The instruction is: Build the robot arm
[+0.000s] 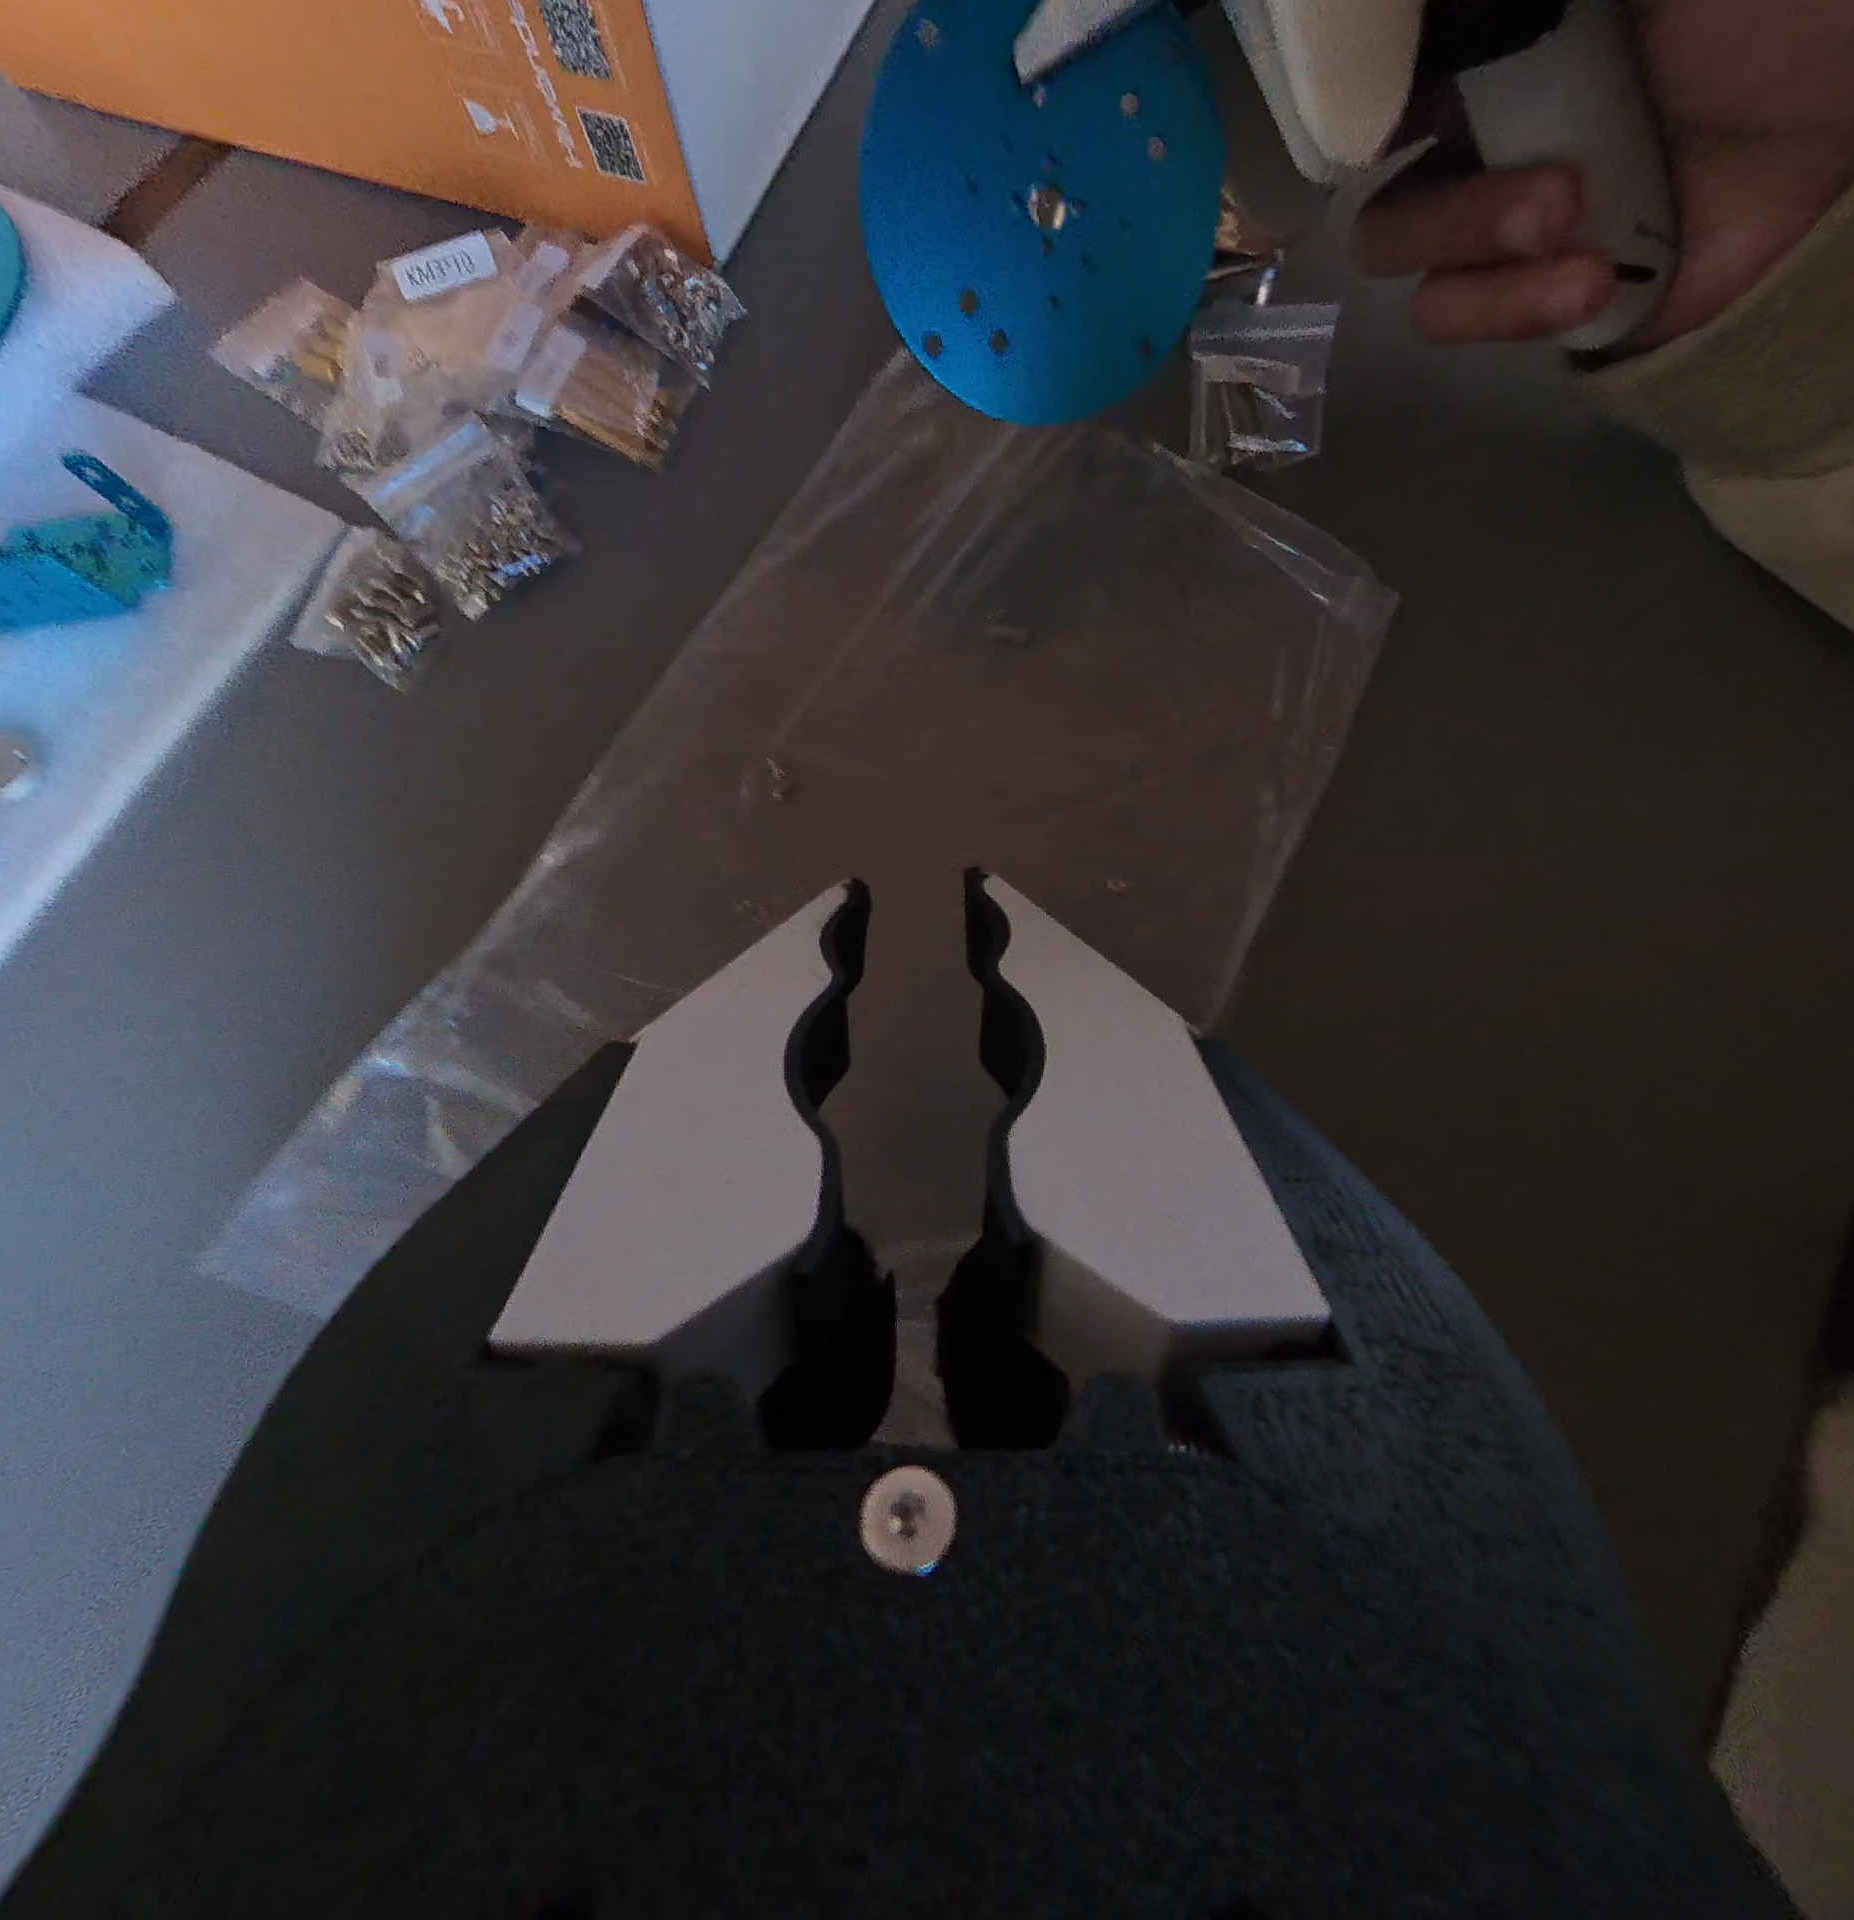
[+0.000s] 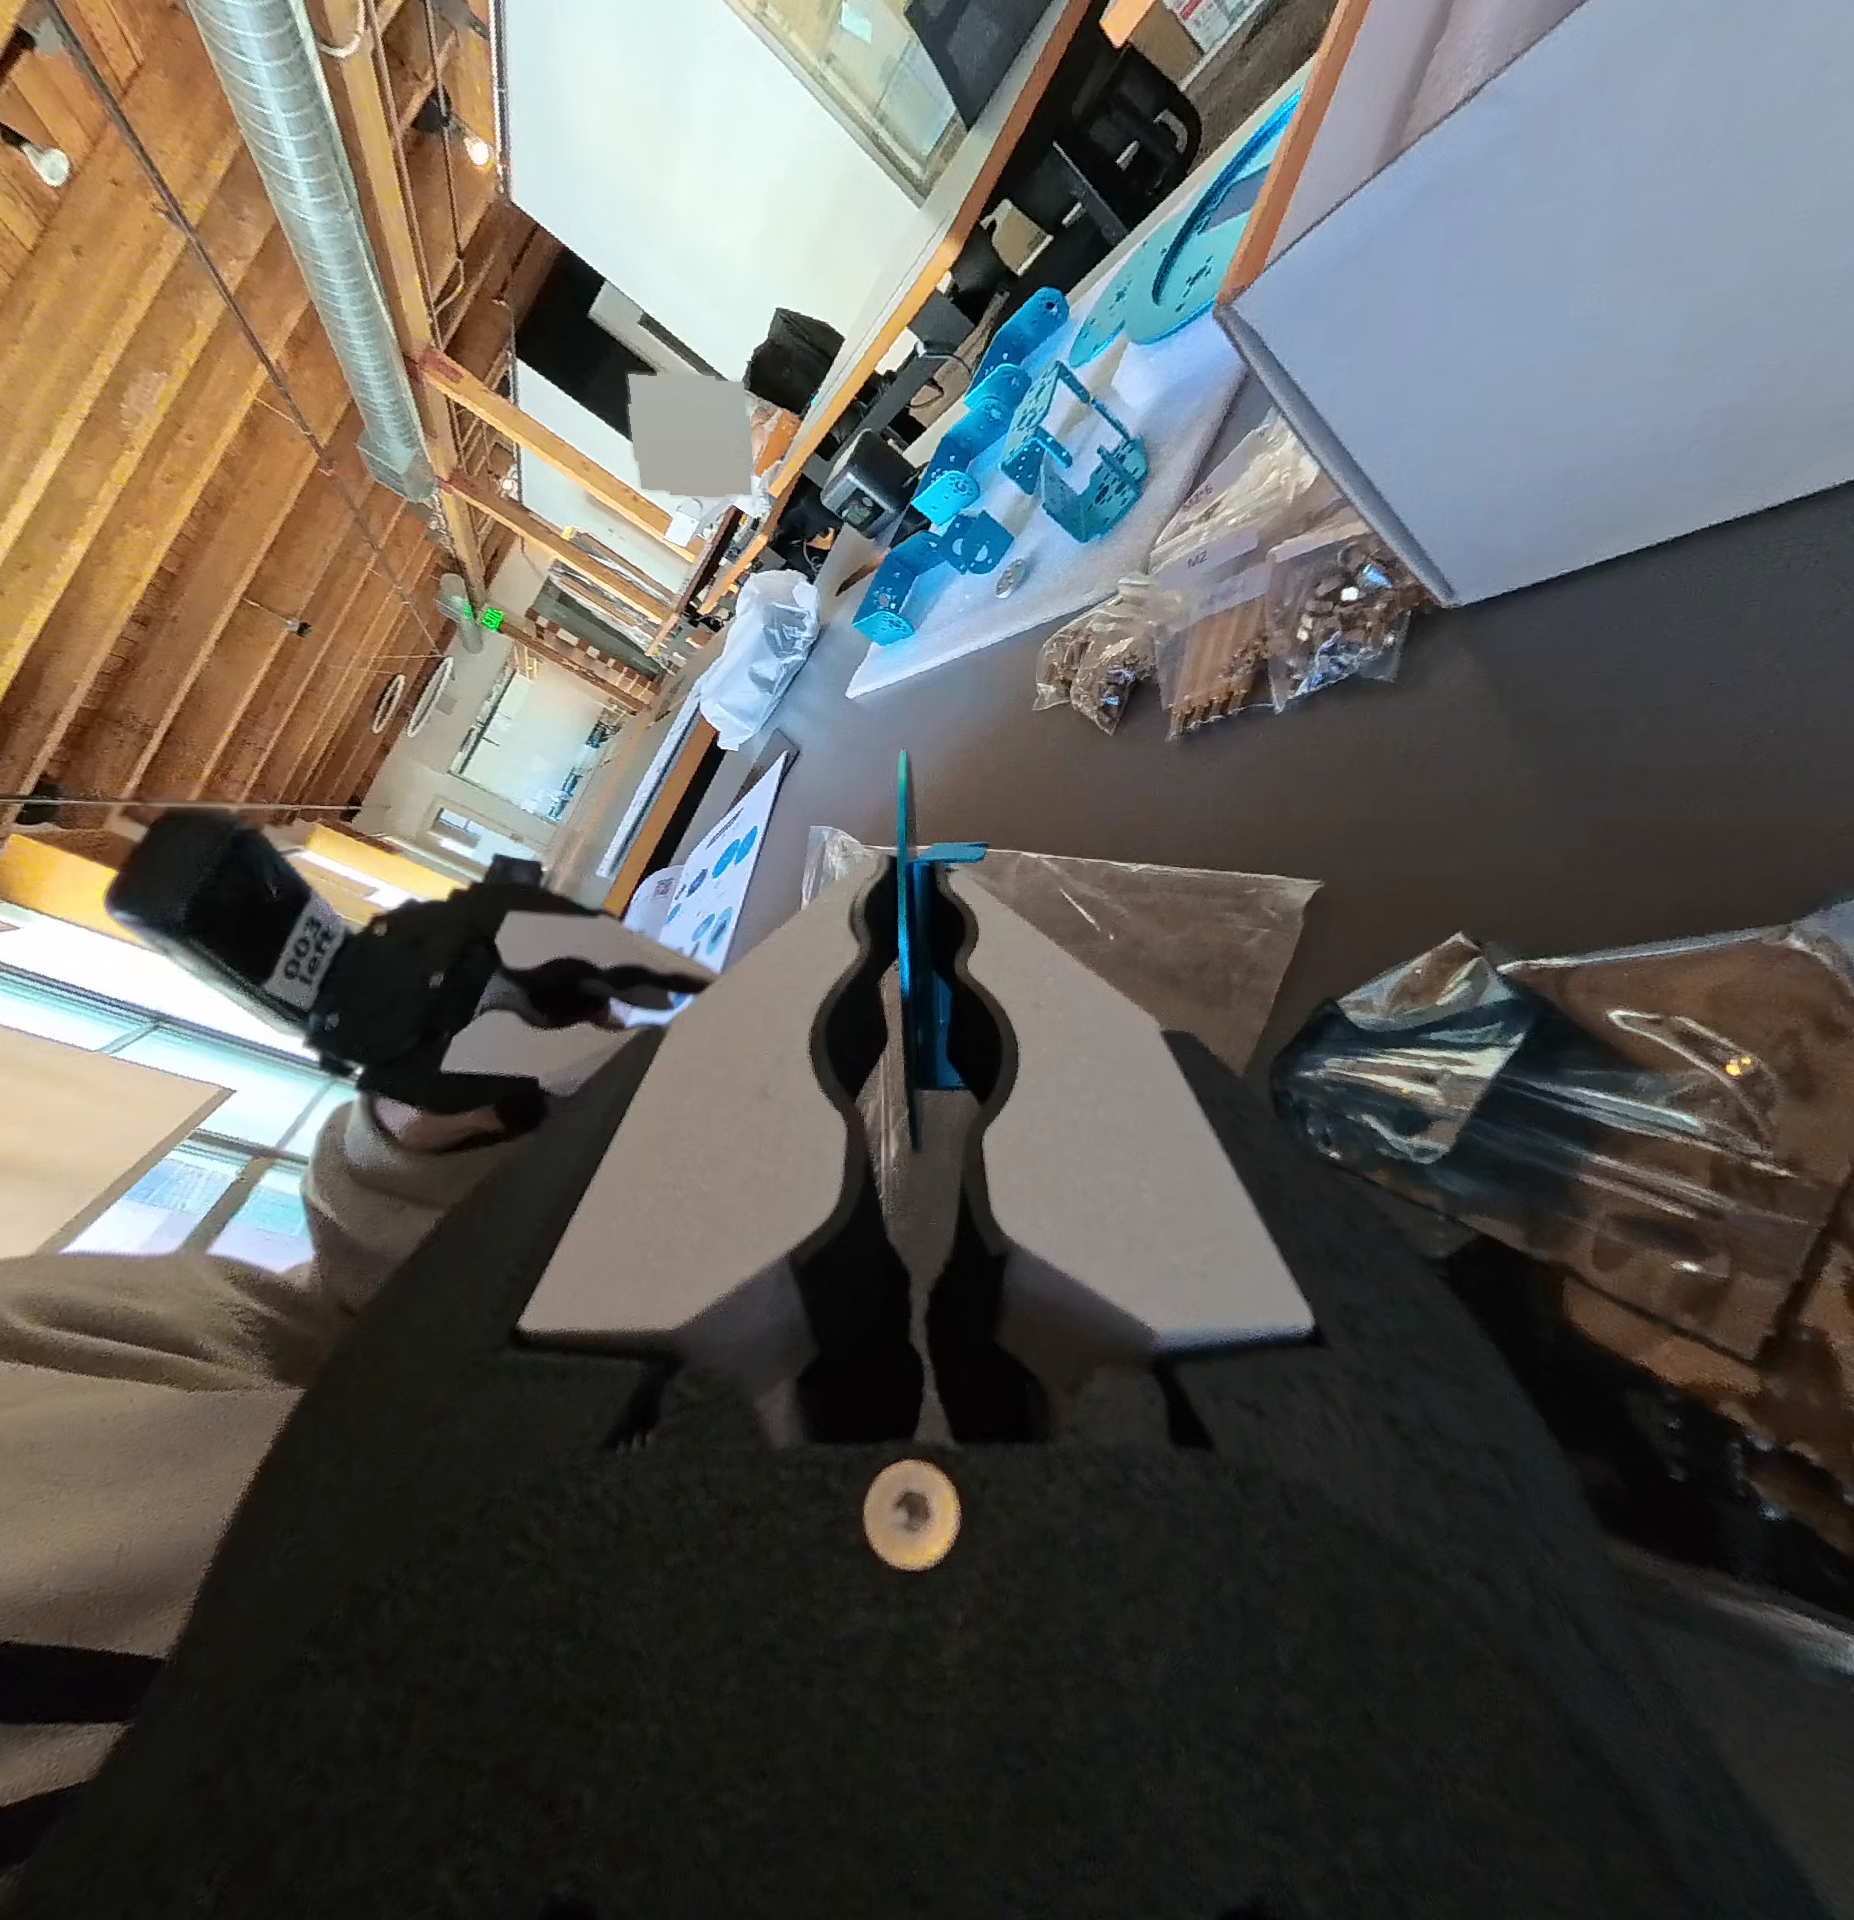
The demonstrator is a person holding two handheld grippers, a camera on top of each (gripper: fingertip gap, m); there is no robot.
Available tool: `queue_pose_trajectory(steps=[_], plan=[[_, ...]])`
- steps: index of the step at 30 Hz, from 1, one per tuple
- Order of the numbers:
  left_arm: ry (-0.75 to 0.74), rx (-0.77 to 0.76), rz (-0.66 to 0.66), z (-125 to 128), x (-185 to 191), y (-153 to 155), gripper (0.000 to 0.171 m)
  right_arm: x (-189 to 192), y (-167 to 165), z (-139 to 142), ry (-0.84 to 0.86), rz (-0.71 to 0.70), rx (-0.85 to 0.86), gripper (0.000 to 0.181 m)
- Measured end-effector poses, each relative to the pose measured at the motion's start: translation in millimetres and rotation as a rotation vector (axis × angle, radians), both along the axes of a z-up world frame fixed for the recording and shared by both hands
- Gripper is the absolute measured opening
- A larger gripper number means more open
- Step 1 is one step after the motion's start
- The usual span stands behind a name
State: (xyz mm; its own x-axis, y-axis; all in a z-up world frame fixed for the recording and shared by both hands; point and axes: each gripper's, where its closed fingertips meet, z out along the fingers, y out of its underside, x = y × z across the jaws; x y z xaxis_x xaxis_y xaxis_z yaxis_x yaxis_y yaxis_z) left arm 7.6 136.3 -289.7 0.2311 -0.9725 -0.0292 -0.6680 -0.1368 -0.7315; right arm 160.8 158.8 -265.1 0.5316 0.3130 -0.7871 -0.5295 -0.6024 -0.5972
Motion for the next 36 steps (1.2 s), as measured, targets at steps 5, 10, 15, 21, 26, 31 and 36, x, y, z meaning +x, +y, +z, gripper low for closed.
queue_pose_trajectory(steps=[5,10,15,21,26,31,36], plan=[[-0.125,-0.034,0.075,-13.4,-11.2,-23.3,0.024,5.1,0.9,1.3,-0.057,-0.027,0.024,0.003],[-0.204,0.011,0.174,-14.0,-17.4,-17.2,0.025,-15.9,1.8,-2.3,-0.344,0.004,0.109,0.003],[-0.114,-0.049,0.108,-26.1,-6.1,-26.4,0.026,-39.5,11.4,-4.5,-0.61,0.102,0.163,0.003],[-0.122,-0.076,0.045,-31.8,16.1,-39.1,0.022,-40.2,19.7,-0.9,-0.702,0.174,0.255,0.004],[-0.101,-0.094,0.072,-44.4,26.8,-41.7,0.021,-44.7,13.4,0.2,-0.676,0.14,0.35,0.003],[-0.102,0.048,0.235,-38.3,13.8,5.1,0.019,-50.8,6.3,7.8,-0.689,0.148,0.413,0.003],[-0.075,0.018,0.278,-33.1,4.4,41.4,0.019,-55.3,1.8,7.5,-0.651,0.17,0.398,0.004]])
